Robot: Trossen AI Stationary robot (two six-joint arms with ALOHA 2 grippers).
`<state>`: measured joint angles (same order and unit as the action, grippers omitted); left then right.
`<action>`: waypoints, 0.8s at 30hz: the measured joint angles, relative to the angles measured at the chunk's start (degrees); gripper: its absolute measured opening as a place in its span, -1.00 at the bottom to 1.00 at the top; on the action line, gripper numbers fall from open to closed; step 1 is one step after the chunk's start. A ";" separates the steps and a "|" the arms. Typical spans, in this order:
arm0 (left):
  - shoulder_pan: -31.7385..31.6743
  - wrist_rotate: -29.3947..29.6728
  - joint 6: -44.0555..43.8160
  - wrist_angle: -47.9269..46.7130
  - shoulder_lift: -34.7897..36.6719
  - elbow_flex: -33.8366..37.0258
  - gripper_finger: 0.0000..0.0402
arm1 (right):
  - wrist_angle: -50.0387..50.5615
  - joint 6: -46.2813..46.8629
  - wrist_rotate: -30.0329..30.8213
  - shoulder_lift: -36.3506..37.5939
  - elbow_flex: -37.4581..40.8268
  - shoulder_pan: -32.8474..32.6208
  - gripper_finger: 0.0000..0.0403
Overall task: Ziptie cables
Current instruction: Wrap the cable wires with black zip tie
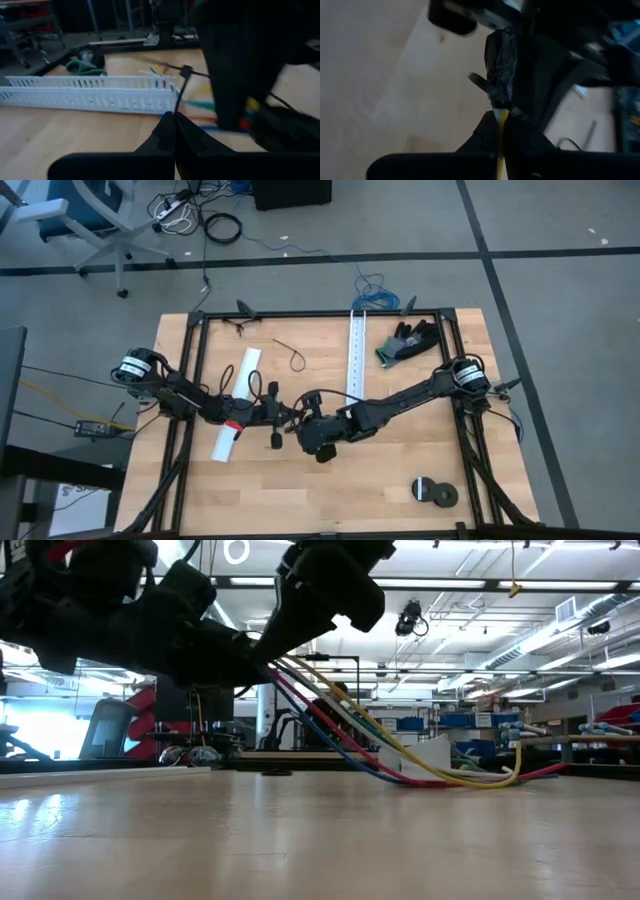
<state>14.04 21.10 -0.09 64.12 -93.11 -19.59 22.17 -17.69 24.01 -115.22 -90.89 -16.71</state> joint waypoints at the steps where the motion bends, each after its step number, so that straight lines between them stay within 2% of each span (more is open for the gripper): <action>1: -0.37 -0.01 0.00 0.01 -0.26 -0.04 -1.00 | -0.10 0.03 -2.09 0.00 0.00 0.41 -0.96; 4: -1.11 -0.16 0.01 -0.05 -1.54 -0.11 -1.00 | -0.39 0.52 -7.45 0.00 0.27 1.62 -0.87; 6: -1.34 -0.22 0.01 0.53 -2.60 -0.11 -1.00 | -0.24 0.50 -8.89 0.00 0.35 2.12 -0.78; 15: -1.62 0.24 -0.09 3.40 -6.72 -0.11 -0.99 | 3.90 2.74 -9.38 0.00 0.37 3.28 -0.30; 20: -1.65 1.50 -0.07 3.76 -7.12 -0.12 -0.99 | 5.57 6.34 -9.30 0.02 2.52 3.89 -0.13; 24: -1.68 4.84 1.15 3.25 -7.12 -0.11 -0.99 | 5.23 8.93 -9.83 0.09 5.35 4.09 -0.05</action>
<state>12.36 25.94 1.06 67.37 -100.22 -19.70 27.40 -8.76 14.19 -115.13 -85.54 -12.62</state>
